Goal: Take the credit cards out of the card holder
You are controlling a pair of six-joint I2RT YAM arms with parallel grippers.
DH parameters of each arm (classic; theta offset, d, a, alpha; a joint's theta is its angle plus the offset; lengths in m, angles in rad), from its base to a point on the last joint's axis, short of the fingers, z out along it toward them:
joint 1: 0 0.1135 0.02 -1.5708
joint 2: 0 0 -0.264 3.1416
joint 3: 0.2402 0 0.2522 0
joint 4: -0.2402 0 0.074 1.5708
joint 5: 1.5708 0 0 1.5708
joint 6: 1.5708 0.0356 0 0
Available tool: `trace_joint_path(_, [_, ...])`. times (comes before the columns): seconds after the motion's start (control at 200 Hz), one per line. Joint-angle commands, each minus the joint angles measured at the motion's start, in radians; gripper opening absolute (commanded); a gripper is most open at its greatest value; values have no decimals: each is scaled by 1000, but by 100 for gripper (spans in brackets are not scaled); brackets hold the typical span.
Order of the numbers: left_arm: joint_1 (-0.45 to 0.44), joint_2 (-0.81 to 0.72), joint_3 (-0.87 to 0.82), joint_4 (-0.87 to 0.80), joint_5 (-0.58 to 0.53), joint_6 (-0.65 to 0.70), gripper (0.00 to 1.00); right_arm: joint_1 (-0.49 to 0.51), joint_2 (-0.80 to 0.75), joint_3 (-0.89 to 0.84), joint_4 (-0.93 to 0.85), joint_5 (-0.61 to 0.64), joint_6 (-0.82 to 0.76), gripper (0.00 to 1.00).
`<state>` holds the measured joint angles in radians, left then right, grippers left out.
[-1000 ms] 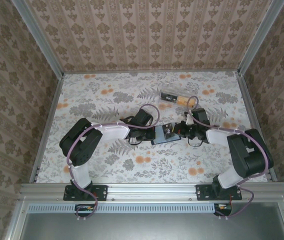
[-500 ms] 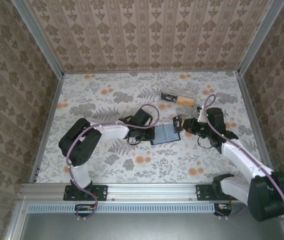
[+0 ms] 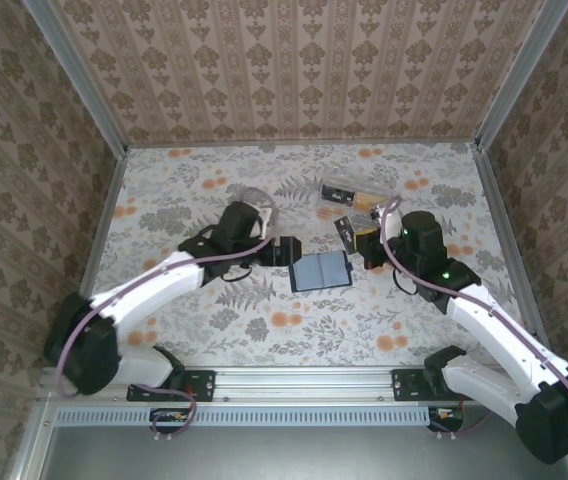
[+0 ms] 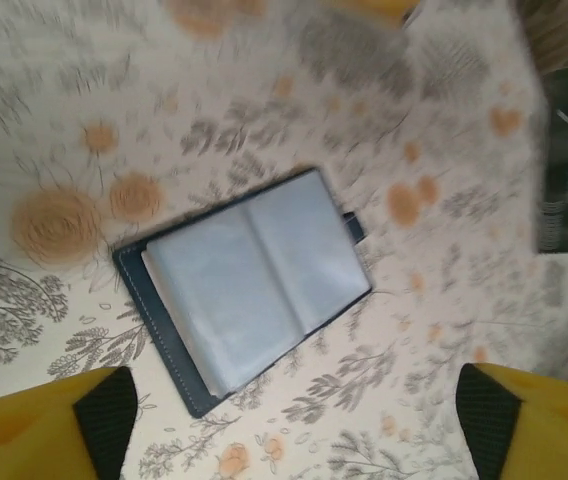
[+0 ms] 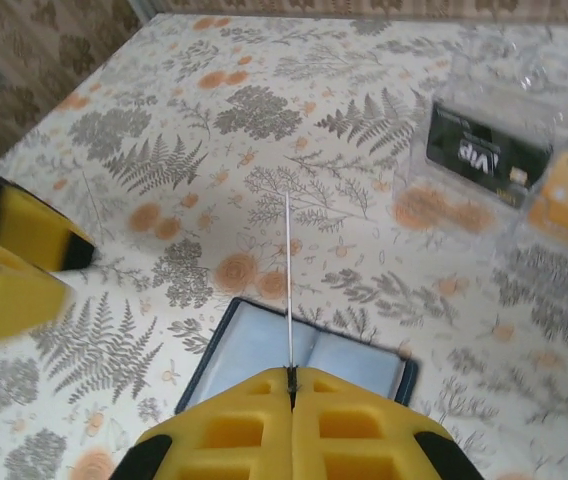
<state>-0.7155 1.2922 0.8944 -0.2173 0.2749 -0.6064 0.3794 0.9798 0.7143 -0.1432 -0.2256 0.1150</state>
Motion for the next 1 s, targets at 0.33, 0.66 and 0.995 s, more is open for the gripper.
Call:
trace_joint_path(0.33, [100, -540, -209, -112, -94, 31, 100, 15, 381, 396, -174, 85, -718, 0])
trace_joint_path(0.66, [103, -578, -244, -119, -82, 30, 100, -6, 627, 582, -233, 123, -961, 0])
trace_joint_path(0.995, [105, -575, -246, -150, -129, 23, 100, -42, 842, 762, -246, 111, -1029, 0])
